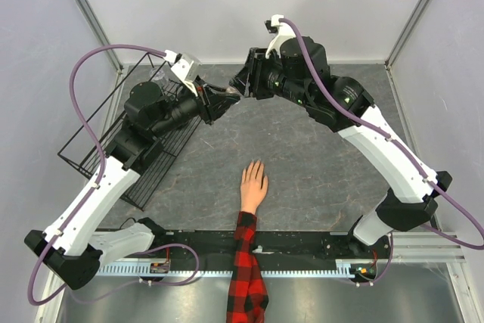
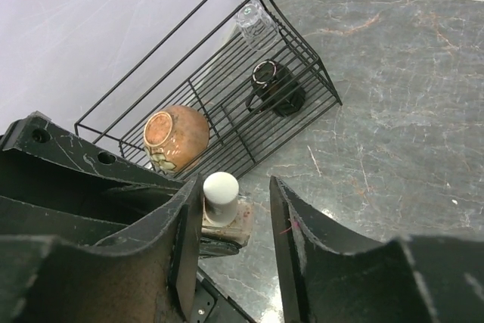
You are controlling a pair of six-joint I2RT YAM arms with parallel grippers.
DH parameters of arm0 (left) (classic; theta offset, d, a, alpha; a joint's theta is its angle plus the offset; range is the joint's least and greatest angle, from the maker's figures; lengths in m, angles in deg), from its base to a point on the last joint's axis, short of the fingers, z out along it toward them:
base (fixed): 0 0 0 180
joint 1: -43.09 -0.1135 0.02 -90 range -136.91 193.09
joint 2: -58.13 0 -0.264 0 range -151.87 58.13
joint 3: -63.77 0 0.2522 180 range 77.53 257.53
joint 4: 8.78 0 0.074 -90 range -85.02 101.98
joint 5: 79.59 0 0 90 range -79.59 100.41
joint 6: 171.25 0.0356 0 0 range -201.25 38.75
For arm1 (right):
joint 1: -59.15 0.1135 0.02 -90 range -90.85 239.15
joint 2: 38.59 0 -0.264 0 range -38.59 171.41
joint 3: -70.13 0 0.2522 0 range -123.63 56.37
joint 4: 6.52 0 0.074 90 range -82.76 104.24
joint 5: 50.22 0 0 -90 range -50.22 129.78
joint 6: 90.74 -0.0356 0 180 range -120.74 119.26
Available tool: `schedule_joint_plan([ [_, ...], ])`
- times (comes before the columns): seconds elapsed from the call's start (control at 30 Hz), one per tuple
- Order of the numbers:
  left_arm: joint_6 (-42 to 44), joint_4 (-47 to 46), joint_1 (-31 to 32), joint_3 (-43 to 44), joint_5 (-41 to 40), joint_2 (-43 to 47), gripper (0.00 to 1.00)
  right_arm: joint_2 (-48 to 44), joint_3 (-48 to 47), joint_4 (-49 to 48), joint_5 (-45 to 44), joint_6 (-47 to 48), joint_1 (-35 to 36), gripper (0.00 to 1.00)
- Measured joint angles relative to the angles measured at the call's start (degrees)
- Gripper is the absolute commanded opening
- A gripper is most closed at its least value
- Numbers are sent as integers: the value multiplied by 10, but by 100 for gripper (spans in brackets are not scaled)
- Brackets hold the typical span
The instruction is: Paint the nails
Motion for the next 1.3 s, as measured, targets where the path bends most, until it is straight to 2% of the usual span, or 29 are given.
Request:
schedule_joint_plan([
  [0.2, 0, 4, 1, 6, 5, -11, 2, 12, -4, 0, 7, 3, 0, 31],
  [0.23, 0, 6, 1, 6, 7, -13, 2, 13, -4, 0, 8, 4, 0, 26],
  [0.27, 0, 6, 1, 6, 9, -15, 2, 14, -4, 0, 12, 6, -1, 13],
  [0.33, 0, 5, 1, 7, 14, -19, 2, 12, 1, -2, 18, 7, -5, 0],
  [0.47, -6, 6, 0, 9, 38, -23, 2, -25, 64, -42, 66, 19, -29, 0],
  [0.57, -38, -3, -6, 9, 107, -31, 2, -82, 161, -116, 189, 28, -72, 0],
  [0.63, -92, -40, -17, 7, 183, -41, 2, -125, 232, -191, 294, 25, -101, 0],
  [0.73, -237, -184, -25, -17, 316, -55, 2, -188, 331, -340, 442, -15, -132, 0],
  [0.8, -303, -260, -24, -26, 365, -55, 2, -196, 347, -406, 509, -37, -135, 0],
  [0.9, -330, -273, -24, -19, 396, -43, 2, -186, 352, -487, 583, -62, -132, 0],
  [0.93, -324, -256, -24, -11, 400, -42, 2, -184, 352, -501, 594, -64, -132, 12],
  [1.0, -288, -201, -24, 12, 399, -43, 2, -181, 352, -507, 601, -62, -132, 44],
  [1.03, -265, -172, -24, 23, 395, -45, 2, -180, 348, -495, 594, -57, -134, 65],
  [1.07, -231, -133, -24, 40, 385, -48, 2, -178, 338, -472, 579, -53, -135, 73],
  [1.13, -155, -66, -22, 74, 342, -59, 2, -172, 314, -415, 534, -36, -134, 87],
  [1.23, -81, -3, -19, 91, 263, -63, 2, -169, 288, -321, 419, -13, -129, 92],
  [1.3, -38, 30, -19, 93, 205, -63, 2, -165, 266, -260, 336, -6, -130, 93],
])
